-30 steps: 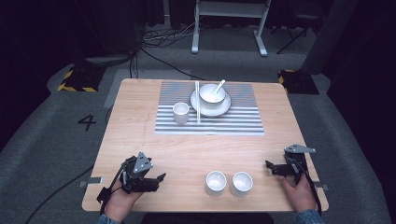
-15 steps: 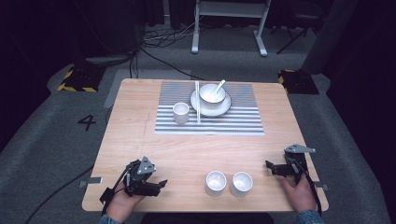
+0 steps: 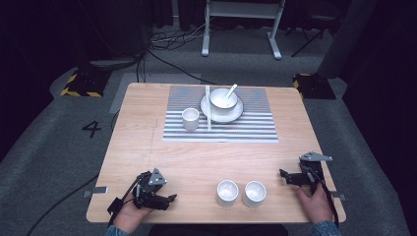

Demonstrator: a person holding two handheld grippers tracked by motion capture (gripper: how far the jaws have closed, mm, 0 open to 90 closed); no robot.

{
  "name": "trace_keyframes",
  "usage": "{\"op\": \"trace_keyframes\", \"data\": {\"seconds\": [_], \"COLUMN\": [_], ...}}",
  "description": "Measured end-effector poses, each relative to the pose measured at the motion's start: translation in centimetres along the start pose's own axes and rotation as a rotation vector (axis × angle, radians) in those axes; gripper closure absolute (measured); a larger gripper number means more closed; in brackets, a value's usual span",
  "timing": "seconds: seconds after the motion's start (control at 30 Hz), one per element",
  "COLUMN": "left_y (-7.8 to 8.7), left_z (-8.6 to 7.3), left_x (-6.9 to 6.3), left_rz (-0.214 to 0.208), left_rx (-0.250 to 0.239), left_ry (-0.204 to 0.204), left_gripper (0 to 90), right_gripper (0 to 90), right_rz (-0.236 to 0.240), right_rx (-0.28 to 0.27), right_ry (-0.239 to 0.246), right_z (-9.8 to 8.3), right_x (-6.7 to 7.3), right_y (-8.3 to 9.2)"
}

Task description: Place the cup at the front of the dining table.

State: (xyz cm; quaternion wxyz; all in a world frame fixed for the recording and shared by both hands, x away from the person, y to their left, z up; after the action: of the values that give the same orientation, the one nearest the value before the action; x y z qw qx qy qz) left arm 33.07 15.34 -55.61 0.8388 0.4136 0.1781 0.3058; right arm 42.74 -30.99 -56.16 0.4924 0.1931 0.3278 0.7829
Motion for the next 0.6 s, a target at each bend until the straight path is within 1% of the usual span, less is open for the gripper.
{"op": "trace_keyframes", "data": {"seconds": [0.03, 0.07, 0.1, 0.13, 0.17, 0.2, 0.3, 0.33, 0.6], "left_y": [0.0, -0.17, -0.17, -0.34, -0.45, -0.48, -0.45, -0.47, -0.47], "left_z": [0.0, -0.12, -0.12, -0.19, -0.23, -0.37, -0.39, -0.37, -0.37], "left_x": [0.0, 0.09, 0.09, 0.13, 0.18, 0.32, 0.53, 0.54, 0.55], "left_rz": [0.0, -0.002, -0.002, -0.008, -0.014, -0.02, -0.012, -0.009, -0.007], "left_rx": [0.0, -0.023, -0.023, -0.053, -0.081, -0.111, -0.111, -0.112, -0.111], "left_ry": [0.0, -0.014, -0.014, -0.022, -0.033, -0.033, -0.029, -0.018, -0.016], "left_gripper": [22.6, 20.5, 17.2, 17.2, 13.8, 14.2, 14.2, 14.2, 14.1], "right_gripper": [0.4, 0.4, 0.4, 0.4, 0.4, 0.4, 0.4, 0.4, 0.4], "right_rz": [0.0, 0.0, 0.0, 0.0, 0.0, 0.0, -0.001, -0.001, -0.001], "right_rx": [0.0, 0.0, 0.0, 0.0, 0.0, 0.0, 0.0, 0.0, 0.0], "right_ry": [0.0, 0.0, 0.0, 0.0, 0.0, 0.0, -0.001, -0.001, -0.001], "right_z": [0.0, 0.0, 0.0, 0.0, 0.0, 0.0, -0.01, -0.01, -0.01], "right_x": [0.0, 0.0, 0.0, 0.0, 0.0, 0.0, 0.0, 0.0, 0.0], "right_y": [0.0, 0.0, 0.0, 0.0, 0.0, 0.0, 0.0, 0.0, 0.0]}}
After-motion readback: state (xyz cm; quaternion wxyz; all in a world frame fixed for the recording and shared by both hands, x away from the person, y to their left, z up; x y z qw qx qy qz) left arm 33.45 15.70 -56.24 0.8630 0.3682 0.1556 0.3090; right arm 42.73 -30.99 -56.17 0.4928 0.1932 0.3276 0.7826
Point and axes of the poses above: each handheld gripper's, and its own axes: y roughly backward along the jaws, z roughly out of its top, x roughly to its left, the point moved 8 cm from there along -y, roughly forward along the jaws, and after that the axes turned 1 degree about -z, right-handed, at the moved point
